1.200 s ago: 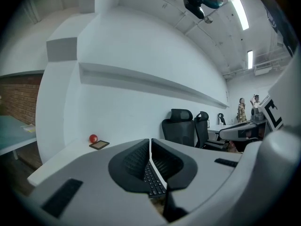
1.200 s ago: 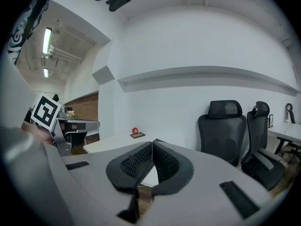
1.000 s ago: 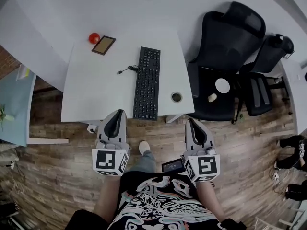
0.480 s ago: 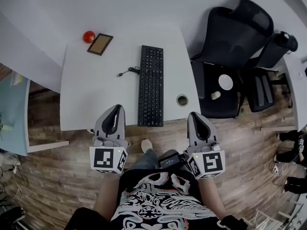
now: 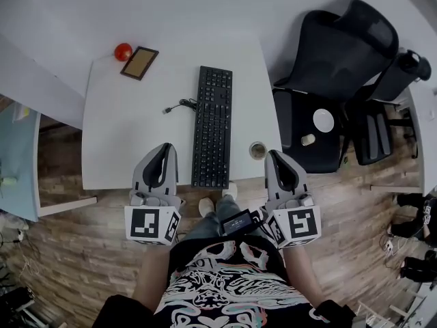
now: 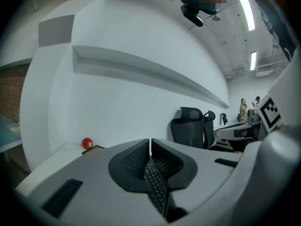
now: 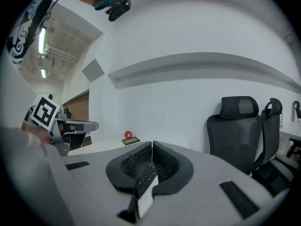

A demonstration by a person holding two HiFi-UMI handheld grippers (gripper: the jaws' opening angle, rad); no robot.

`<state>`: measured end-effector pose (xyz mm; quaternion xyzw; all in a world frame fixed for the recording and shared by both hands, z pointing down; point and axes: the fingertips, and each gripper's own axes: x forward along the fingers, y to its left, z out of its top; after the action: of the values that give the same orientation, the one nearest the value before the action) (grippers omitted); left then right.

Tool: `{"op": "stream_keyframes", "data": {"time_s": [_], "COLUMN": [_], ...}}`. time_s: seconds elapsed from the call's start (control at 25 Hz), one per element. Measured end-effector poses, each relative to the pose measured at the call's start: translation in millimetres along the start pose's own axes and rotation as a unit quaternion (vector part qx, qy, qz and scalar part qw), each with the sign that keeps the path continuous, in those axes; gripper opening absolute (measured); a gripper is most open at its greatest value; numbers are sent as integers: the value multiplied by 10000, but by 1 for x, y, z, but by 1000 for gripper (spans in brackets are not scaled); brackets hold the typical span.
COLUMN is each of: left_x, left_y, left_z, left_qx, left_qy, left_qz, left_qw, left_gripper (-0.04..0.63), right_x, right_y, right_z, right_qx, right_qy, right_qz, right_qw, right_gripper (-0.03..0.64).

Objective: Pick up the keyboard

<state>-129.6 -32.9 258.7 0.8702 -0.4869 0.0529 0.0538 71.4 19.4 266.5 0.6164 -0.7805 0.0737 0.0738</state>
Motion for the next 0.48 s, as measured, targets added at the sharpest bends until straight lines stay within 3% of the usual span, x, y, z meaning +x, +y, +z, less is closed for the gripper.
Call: {"op": "stream_keyframes", "data": {"time_s": [0.16, 0.36, 0.48], "left_x": [20, 42, 51], "left_y": [3, 5, 4], "left_z": [0, -9, -9], "left_qx": [10, 17, 34], "left_qy": [87, 238, 276], "left_qz": [157, 383, 498], "left_qw": [9998, 9990, 9984], "left_gripper": [25, 25, 25], "right_x": [19, 39, 50], "right_y": [-15, -35, -41], "right_z": [3, -2, -13], "right_qx": [109, 609, 569], "right_qy": [24, -29, 153], "right_qz": [234, 537, 679], "right_qw": [9997, 9967, 9960], "right_gripper": [32, 32, 31]}}
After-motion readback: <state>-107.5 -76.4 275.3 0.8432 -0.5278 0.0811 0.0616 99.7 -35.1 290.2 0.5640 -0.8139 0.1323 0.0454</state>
